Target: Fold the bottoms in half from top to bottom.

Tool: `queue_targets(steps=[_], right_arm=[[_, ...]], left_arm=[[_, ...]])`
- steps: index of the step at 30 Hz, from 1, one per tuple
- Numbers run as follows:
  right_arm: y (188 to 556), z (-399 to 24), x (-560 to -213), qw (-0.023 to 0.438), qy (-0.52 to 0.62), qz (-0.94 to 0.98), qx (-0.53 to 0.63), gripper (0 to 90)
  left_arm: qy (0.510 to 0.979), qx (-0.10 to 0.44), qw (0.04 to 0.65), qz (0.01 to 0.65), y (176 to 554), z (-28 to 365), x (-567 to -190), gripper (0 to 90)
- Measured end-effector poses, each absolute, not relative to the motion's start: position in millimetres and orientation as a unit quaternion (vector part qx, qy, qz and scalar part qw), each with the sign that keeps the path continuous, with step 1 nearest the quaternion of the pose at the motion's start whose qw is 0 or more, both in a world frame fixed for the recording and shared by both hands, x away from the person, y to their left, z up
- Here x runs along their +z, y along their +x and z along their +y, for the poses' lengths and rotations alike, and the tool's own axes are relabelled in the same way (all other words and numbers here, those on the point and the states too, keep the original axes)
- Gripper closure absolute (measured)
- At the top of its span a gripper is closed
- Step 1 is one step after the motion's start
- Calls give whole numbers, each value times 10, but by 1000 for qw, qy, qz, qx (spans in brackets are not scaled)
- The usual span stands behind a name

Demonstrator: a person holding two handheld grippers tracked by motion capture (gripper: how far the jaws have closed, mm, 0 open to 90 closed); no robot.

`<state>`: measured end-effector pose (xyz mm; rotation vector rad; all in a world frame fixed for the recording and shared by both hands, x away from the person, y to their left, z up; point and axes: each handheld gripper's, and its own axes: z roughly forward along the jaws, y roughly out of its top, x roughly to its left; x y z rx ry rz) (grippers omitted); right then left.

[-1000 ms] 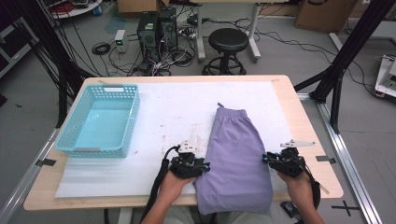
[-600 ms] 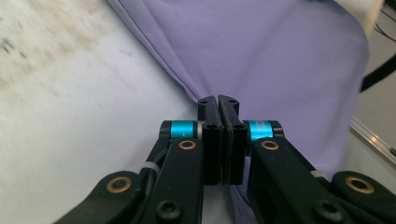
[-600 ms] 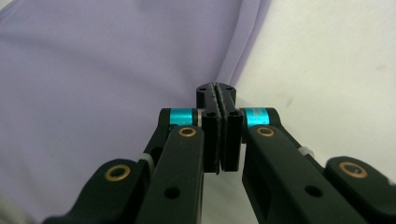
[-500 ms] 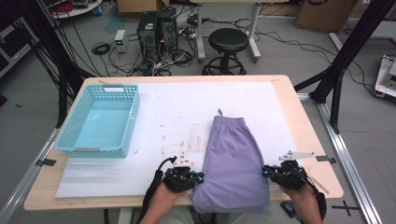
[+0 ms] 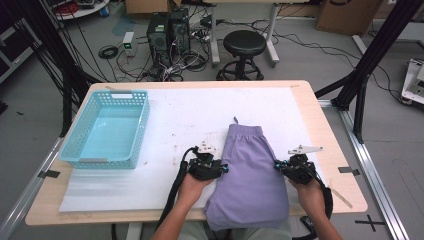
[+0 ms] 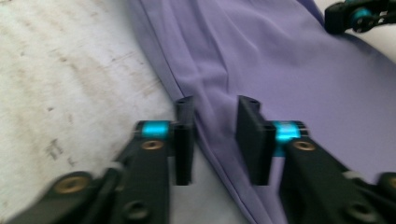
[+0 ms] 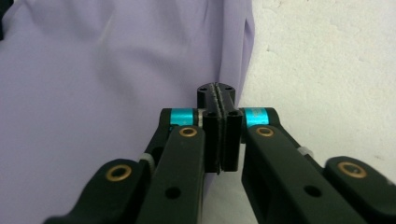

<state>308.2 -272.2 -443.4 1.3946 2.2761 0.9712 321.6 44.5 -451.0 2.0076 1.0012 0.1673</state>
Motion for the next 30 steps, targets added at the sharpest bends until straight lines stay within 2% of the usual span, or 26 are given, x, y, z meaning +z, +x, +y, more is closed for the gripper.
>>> queue_targets(steps=[2,3,8,12,13,16,18,21,24,25,26,27,29,30], right_arm=[[3080,-2732,-4429,147,484,794,336,900],[3076,-2735,-4430,148,484,794,336,900],[3006,-2767,-4425,147,483,796,334,900],[2943,-2796,-4383,126,475,803,338,900],[2942,-2806,-4353,127,471,801,347,827],[3016,-2811,-4313,128,484,785,364,701],[3095,-2789,-4333,128,491,782,361,665],[3217,-2736,-4411,122,500,780,355,602],[3255,-2690,-4445,126,491,787,350,636],[3259,-2682,-4445,125,485,792,350,703],[3256,-2676,-4444,113,469,800,357,811],[3247,-2668,-4441,117,462,804,356,852],[3231,-2652,-4427,123,461,808,345,882],[3231,-2659,-4426,121,460,810,345,885]], left_arm=[[811,80,423,395,3199,431,-4508,828],[812,77,422,395,3198,440,-4507,870],[815,70,423,391,3135,471,-4502,883],[816,62,427,386,3084,522,-4500,877],[814,65,426,389,3090,526,-4499,813],[799,66,435,409,3157,530,-4489,674],[792,66,437,421,3205,517,-4485,623],[789,66,437,427,3283,472,-4488,597],[789,71,439,425,3322,406,-4510,585],[793,79,438,416,3315,370,-4520,587],[798,91,433,409,3304,353,-4522,633],[799,99,429,409,3296,340,-4520,685],[805,90,426,403,3287,337,-4516,870],[807,91,424,401,3279,336,-4511,872]])
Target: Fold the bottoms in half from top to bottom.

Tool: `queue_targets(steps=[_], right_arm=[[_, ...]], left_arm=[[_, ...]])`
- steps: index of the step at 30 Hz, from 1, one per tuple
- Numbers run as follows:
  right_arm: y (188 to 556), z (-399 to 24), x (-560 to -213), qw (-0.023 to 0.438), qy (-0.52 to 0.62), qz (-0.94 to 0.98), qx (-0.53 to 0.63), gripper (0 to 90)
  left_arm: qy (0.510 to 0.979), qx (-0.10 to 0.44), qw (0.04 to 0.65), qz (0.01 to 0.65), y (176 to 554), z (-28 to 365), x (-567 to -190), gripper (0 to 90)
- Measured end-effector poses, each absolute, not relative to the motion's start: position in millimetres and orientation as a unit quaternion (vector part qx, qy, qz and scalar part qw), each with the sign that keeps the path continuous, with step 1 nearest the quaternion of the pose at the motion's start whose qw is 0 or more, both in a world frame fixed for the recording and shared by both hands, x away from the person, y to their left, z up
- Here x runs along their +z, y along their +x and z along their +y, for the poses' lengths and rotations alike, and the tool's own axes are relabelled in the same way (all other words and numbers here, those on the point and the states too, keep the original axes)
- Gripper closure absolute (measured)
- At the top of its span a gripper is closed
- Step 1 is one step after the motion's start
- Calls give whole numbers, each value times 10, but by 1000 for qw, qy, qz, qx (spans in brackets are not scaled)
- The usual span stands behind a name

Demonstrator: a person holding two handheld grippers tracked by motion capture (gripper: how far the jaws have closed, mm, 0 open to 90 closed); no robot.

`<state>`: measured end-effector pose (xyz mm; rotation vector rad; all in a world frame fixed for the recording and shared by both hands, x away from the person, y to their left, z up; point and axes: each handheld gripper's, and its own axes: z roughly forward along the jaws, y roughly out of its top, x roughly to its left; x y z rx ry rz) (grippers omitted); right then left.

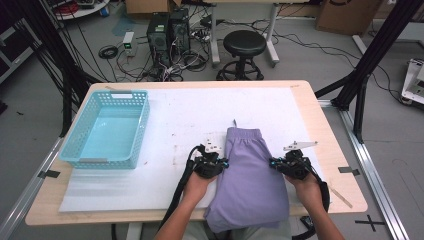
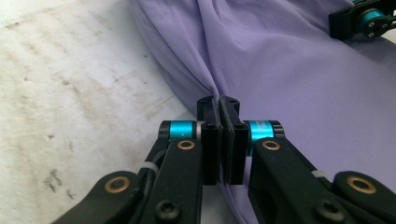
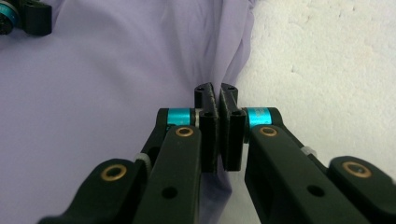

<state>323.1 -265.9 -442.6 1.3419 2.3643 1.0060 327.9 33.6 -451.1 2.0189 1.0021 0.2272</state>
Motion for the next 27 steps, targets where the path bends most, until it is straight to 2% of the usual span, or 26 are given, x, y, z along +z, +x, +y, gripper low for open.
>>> queue_targets(steps=[9,10,11,13,15,16,19,27], right_arm=[[3032,-2705,-4398,108,452,817,340,877],[3029,-2707,-4394,104,452,817,342,846],[3038,-2718,-4385,102,451,816,347,764],[3075,-2745,-4347,100,458,805,363,665],[3152,-2776,-4292,104,465,794,379,576],[3201,-2788,-4260,103,466,789,387,562],[3370,-2804,-4181,106,470,780,400,521],[3784,-2662,-4134,95,479,780,392,515]], left_arm=[[819,61,425,380,3210,403,-4494,868],[816,63,426,386,3221,408,-4490,839],[812,62,428,393,3244,418,-4488,740],[801,59,437,405,3310,441,-4476,605],[795,52,447,408,3394,454,-4447,564],[794,56,453,403,3442,457,-4436,563],[785,42,463,409,3628,443,-4375,482],[777,36,464,425,3995,352,-4365,444]])
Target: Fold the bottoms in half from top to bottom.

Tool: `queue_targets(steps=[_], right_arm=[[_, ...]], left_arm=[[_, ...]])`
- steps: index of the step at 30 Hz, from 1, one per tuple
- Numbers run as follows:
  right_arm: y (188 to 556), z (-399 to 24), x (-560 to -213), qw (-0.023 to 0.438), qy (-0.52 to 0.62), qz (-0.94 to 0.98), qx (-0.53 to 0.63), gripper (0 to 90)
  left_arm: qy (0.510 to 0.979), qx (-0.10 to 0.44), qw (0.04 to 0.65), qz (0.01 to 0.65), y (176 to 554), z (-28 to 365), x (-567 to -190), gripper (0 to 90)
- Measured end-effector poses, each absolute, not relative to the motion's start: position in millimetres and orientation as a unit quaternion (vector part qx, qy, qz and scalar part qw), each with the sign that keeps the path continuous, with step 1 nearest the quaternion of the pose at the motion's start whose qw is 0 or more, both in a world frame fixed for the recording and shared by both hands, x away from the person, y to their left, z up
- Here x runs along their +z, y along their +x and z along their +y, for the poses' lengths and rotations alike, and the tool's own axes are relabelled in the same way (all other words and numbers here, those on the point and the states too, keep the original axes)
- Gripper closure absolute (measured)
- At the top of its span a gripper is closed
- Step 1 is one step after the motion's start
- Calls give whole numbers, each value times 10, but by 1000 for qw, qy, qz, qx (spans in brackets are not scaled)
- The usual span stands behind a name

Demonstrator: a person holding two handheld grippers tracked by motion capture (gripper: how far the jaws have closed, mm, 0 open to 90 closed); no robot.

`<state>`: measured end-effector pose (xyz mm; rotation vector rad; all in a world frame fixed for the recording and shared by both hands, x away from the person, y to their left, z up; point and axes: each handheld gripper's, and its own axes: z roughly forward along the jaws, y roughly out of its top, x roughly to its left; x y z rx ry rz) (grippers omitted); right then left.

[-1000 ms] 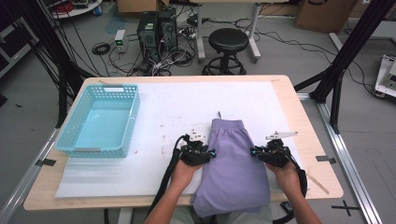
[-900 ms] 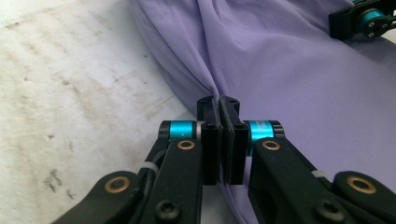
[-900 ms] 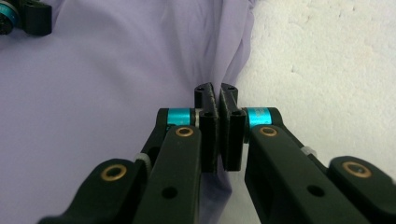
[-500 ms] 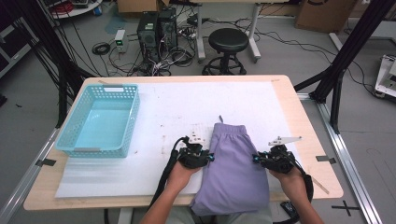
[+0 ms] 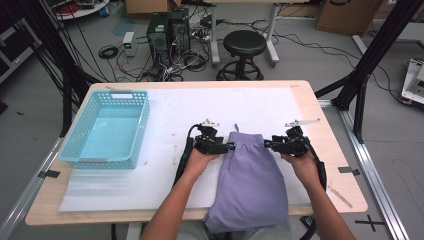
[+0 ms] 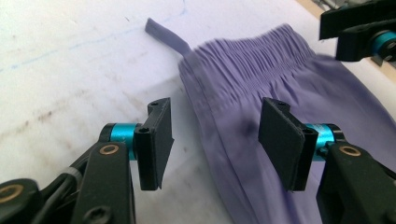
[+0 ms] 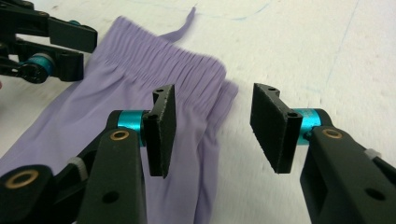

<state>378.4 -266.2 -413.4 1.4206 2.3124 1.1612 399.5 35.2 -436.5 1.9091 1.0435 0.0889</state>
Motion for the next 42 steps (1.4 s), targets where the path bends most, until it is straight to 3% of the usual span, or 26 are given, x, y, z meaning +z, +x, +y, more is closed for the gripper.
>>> queue_targets(steps=[7,11,18,31,42], right_arm=[[4028,-2542,-4284,66,488,796,351,547],[4086,-2519,-4369,49,486,804,339,621],[4081,-2496,-4371,34,475,810,343,784],[4123,-2418,-4114,83,452,809,367,804],[3993,-2477,-3985,106,417,804,411,800]], left_arm=[[787,32,443,429,4095,294,-4490,456],[798,39,440,411,4074,259,-4501,610],[798,33,443,407,4053,253,-4503,745],[790,81,475,380,4130,332,-4221,759],[780,76,513,350,3959,397,-4090,752]])
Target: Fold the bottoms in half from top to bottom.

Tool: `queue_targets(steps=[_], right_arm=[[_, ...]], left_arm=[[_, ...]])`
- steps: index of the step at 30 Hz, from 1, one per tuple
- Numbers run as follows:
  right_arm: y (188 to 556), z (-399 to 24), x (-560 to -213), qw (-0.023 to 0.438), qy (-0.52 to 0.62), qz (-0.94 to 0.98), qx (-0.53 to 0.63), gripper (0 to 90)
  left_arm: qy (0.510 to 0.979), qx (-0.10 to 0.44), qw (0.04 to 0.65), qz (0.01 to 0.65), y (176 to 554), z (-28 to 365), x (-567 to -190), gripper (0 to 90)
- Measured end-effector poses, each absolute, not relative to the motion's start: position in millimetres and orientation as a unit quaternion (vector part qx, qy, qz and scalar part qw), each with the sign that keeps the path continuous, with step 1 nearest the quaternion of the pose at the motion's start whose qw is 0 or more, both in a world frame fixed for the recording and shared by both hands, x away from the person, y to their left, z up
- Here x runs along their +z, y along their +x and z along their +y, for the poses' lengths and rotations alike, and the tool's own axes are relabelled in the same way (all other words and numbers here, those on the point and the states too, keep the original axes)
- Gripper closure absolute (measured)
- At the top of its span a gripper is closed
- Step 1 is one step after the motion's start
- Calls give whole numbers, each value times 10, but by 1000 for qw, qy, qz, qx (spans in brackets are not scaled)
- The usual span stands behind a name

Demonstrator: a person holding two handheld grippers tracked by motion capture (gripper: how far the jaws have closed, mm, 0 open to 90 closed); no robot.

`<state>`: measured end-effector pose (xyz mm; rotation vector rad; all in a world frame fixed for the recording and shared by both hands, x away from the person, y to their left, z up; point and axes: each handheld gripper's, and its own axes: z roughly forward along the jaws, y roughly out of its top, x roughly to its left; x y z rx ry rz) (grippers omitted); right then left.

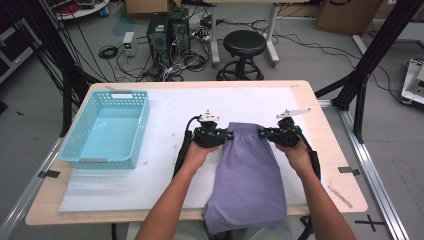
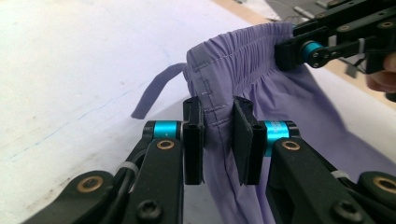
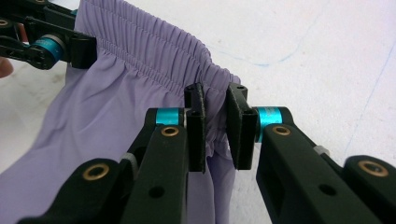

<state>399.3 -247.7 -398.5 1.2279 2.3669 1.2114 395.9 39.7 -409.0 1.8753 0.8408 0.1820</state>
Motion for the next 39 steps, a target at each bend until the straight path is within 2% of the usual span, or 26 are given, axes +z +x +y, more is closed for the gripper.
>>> queue_targets(steps=[12,27,35,39], right_arm=[[3624,-2514,-3878,109,379,807,440,798],[3149,-2642,-4111,95,364,809,451,797],[2942,-2618,-4135,97,347,817,449,796],[2836,-2613,-4163,103,345,821,443,793]], left_arm=[[784,75,533,308,3583,496,-4035,751],[796,48,536,276,3189,467,-4260,740],[802,31,531,273,3062,535,-4338,698],[791,31,544,279,3024,638,-4316,630]])
